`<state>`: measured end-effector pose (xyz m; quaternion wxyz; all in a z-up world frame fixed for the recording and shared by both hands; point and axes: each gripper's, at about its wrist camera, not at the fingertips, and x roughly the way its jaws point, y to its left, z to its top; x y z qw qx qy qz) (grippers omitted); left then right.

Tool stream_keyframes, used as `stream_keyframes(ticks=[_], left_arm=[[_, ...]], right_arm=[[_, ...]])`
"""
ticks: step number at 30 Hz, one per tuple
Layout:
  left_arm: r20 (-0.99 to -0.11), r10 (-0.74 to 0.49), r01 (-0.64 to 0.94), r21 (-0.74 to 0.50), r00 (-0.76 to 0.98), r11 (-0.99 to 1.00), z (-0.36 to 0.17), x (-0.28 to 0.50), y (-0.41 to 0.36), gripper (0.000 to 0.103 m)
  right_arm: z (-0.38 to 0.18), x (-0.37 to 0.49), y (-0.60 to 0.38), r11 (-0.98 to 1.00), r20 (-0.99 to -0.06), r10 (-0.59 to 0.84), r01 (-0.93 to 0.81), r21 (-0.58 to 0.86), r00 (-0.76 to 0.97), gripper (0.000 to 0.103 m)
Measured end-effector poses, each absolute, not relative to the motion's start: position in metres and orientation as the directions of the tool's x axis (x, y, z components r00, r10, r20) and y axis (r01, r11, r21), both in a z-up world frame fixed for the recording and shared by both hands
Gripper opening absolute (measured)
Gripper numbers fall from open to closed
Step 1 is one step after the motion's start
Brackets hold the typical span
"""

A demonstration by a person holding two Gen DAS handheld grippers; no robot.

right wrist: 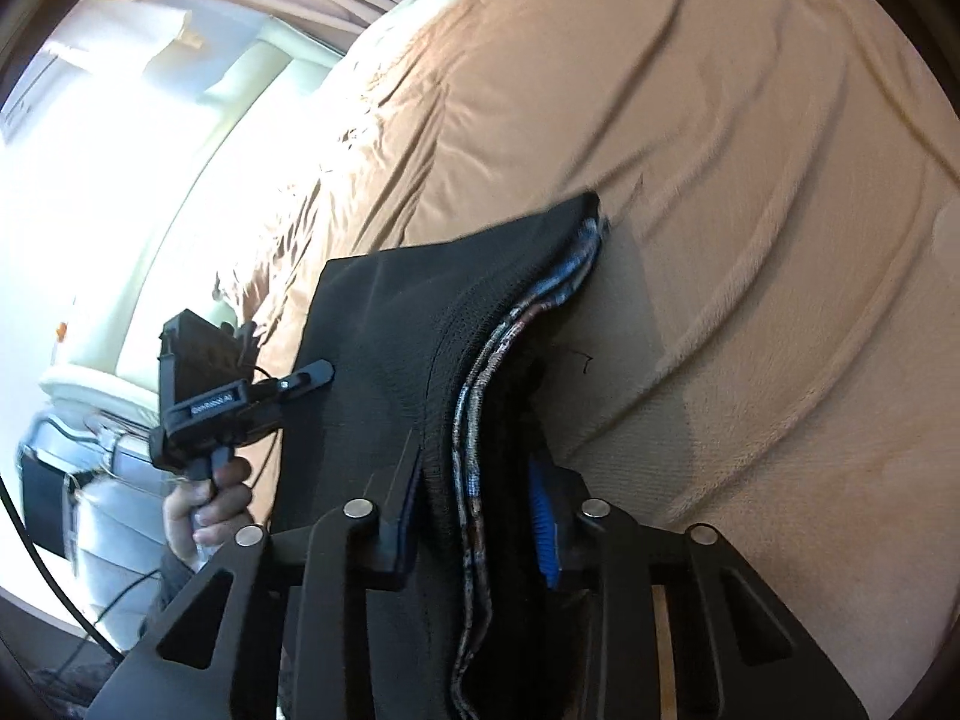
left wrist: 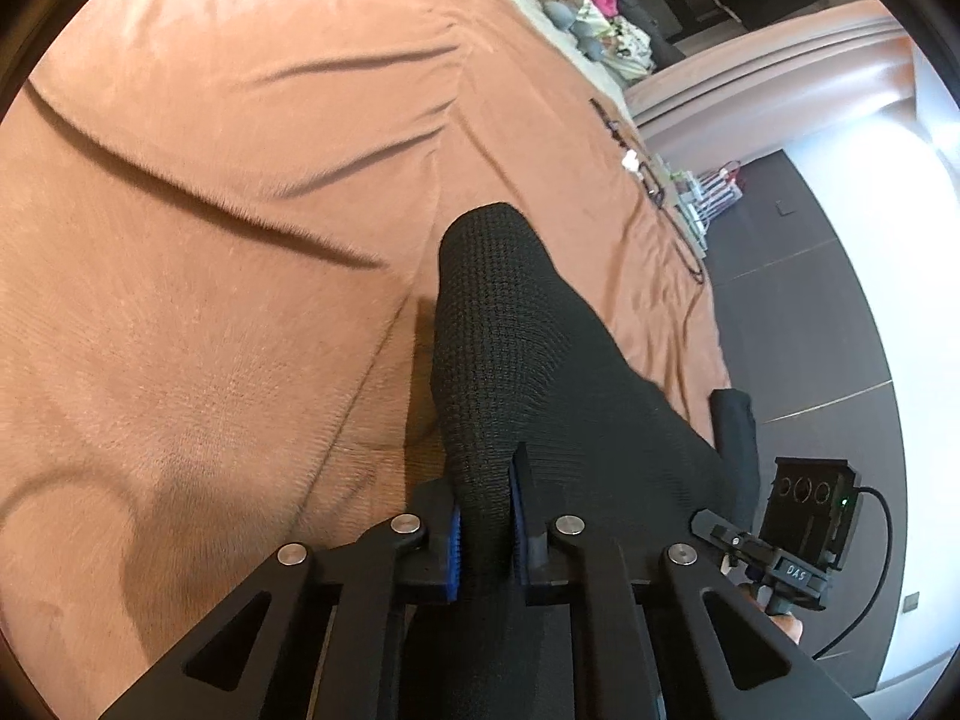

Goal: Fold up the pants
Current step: 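Grasp the folded pants with the left gripper while the right grasps and lifts the edge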

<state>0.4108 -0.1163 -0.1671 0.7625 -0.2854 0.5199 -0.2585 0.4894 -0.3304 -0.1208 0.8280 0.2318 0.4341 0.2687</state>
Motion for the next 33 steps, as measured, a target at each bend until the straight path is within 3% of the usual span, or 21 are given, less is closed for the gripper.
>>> stream_keyframes(ticks=[33], left_arm=[[-0.433,-0.672,0.297,-0.659,0.601,0.691,0.014,0.281,-0.056,0.010]], right_arm=[[-0.009,0.296,-0.295,0.776,-0.363,0.619,-0.471,0.418,0.697,0.023]])
